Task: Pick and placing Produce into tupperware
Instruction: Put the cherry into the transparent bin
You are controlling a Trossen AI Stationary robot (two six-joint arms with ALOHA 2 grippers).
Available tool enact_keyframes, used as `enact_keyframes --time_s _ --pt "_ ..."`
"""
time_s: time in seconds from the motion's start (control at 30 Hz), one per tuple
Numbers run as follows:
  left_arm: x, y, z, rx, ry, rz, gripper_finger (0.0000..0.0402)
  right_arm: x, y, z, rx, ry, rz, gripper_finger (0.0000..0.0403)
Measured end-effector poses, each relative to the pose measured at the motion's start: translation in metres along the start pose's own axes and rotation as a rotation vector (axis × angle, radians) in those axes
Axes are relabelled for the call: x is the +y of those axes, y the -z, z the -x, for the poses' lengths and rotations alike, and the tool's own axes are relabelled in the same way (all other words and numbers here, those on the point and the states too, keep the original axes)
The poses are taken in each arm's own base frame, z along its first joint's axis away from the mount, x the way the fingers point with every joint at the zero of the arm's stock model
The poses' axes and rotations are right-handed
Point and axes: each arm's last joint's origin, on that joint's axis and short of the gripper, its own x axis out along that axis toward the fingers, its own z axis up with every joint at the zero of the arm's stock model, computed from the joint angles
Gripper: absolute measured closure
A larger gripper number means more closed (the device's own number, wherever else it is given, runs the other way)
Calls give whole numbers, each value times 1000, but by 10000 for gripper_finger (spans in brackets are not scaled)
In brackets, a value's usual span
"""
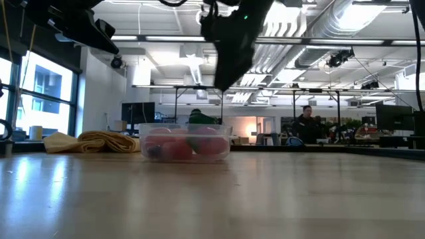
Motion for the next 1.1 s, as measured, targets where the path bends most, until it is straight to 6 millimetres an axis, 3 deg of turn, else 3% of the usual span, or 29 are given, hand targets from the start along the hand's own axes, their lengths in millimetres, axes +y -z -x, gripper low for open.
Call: enact_keyframes --time_s 0.13,0.37,0.73,1.1 --pt "0 0 0 0 0 0 378 8 11 26 193 95 -90 130" --pt "0 0 0 0 0 0 378 34 48 52 489 305 -314 130" --pt "0 0 0 0 0 0 378 103 94 65 522 375 -565 130" --pt "0 0 0 0 0 0 378 116 148 73 596 475 -833 130"
